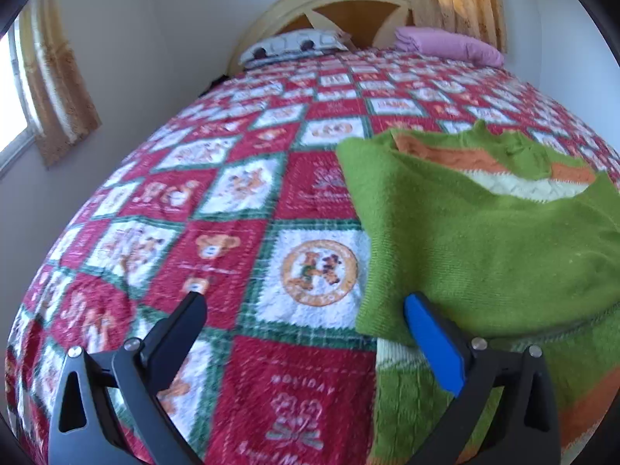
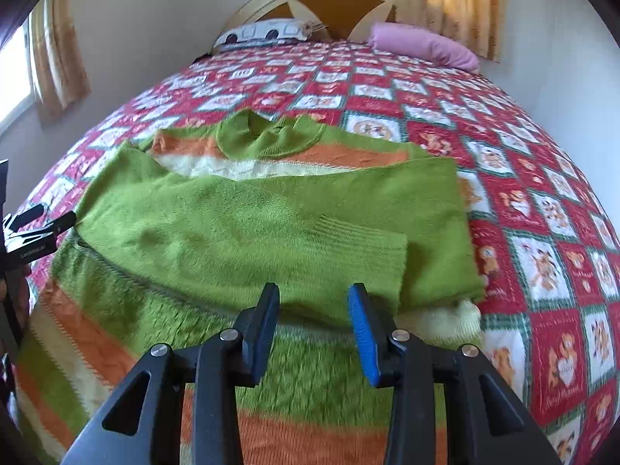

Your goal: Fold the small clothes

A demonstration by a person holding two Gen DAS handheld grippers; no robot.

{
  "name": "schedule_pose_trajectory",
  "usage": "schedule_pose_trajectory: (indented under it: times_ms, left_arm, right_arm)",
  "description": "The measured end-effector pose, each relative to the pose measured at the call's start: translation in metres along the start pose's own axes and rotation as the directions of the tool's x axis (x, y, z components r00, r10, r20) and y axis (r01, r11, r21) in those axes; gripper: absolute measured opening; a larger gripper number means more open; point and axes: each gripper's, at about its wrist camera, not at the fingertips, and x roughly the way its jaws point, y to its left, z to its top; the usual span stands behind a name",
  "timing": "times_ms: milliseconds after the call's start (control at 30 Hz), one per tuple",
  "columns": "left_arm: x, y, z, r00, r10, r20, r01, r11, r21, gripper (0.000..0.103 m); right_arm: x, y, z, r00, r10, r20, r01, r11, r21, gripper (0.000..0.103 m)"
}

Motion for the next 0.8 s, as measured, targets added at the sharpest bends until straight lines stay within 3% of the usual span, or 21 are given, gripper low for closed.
schedule_pose_trajectory:
  times_ms: [167,333,800]
  left_arm:
    - [-0.028,0.001,-0.009,0.998,-0.035,0.047,0.035,0.999,0.004,0.103]
    - [-0.038,-0.006,-0.015,0.997,-0.072,0.042,0.071,0.997,0.035,0.103]
    - [-0.061,-0.008,-0.029,0.991,-0.127,0.038,0.126,0.992,0.032,0.103]
  right_arm:
    - [-0.010,-0.007,-0.011,0.999,-0.041,0.001,0.041,0.999,0.007,0.041]
    - [-0.005,-0.020,-0.019,0.996,-0.082,-0.031,0.083,0.995,0.046,0.045]
    - [-0.024,-0.023,-0.034,0.999,-0.032,-0.028,0.035,0.992,0.117,0.045]
